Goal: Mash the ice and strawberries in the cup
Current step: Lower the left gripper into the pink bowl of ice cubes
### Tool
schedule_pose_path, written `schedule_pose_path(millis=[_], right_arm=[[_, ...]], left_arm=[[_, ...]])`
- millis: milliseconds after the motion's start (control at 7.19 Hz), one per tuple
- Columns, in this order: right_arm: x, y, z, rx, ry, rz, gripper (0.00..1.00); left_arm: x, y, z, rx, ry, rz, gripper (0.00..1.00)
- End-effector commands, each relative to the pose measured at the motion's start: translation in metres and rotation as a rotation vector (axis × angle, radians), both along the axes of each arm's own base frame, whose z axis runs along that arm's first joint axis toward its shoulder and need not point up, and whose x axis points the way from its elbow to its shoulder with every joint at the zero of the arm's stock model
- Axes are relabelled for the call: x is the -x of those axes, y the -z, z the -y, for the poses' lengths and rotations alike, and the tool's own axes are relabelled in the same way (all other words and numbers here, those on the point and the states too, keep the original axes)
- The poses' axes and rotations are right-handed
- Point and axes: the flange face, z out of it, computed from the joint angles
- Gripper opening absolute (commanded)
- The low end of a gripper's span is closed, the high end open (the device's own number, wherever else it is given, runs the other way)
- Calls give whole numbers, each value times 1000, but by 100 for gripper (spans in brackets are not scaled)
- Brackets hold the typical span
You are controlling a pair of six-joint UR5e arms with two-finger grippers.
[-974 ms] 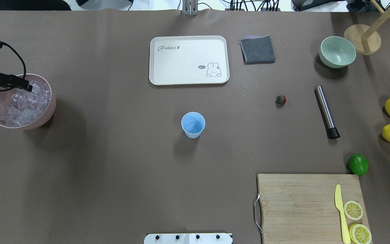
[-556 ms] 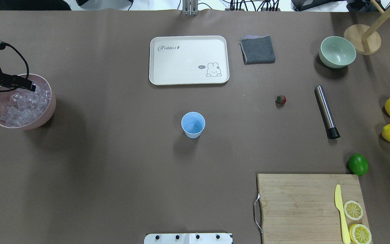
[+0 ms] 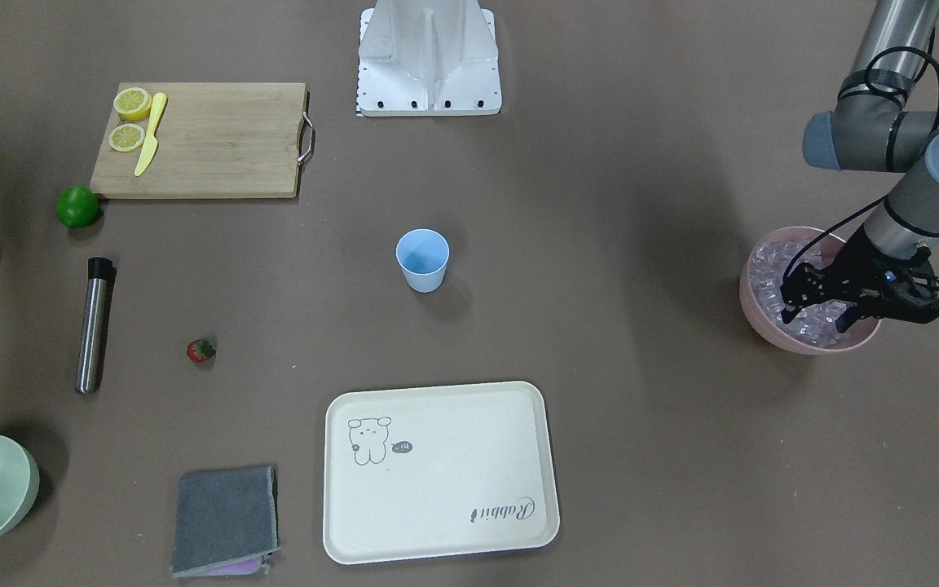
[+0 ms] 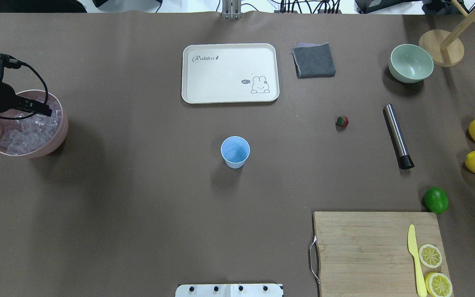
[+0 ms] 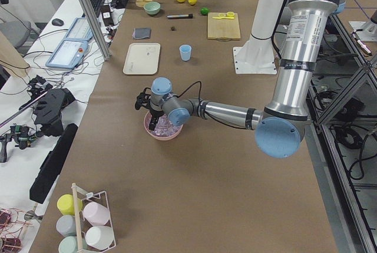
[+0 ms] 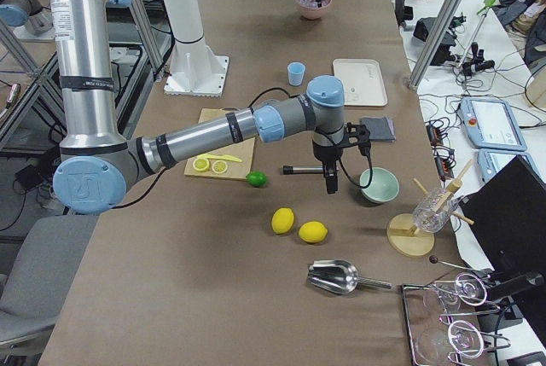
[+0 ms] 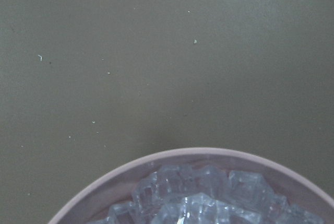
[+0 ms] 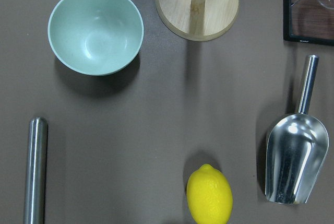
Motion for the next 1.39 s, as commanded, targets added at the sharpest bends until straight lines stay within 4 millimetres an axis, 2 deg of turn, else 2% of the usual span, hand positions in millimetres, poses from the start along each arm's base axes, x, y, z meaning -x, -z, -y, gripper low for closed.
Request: schedule_pose_path(millis=[0, 139, 417, 696, 835, 974, 1252], right_arm=[[0, 0, 0, -1, 0, 0, 100], [0, 0, 0, -1, 0, 0, 100], [-1, -4, -4, 9, -1, 0, 100], [0, -3, -4, 8, 0, 2, 100], [-1, -3, -4, 7, -2, 1, 100], [0, -3, -4, 7, -1, 2, 100], [0, -3, -4, 9, -1, 2, 100]], left_arm=[[-1, -2, -2, -2, -3, 7, 15], [-1, -1, -4, 2, -7, 2, 0], [0, 13, -6, -4, -20, -20, 0], [16, 29, -4, -5, -28, -71, 0], [19, 30, -4, -7, -27, -76, 0], [18, 30, -3, -13, -20, -69, 95], [19, 24, -3, -3, -15, -62, 96]])
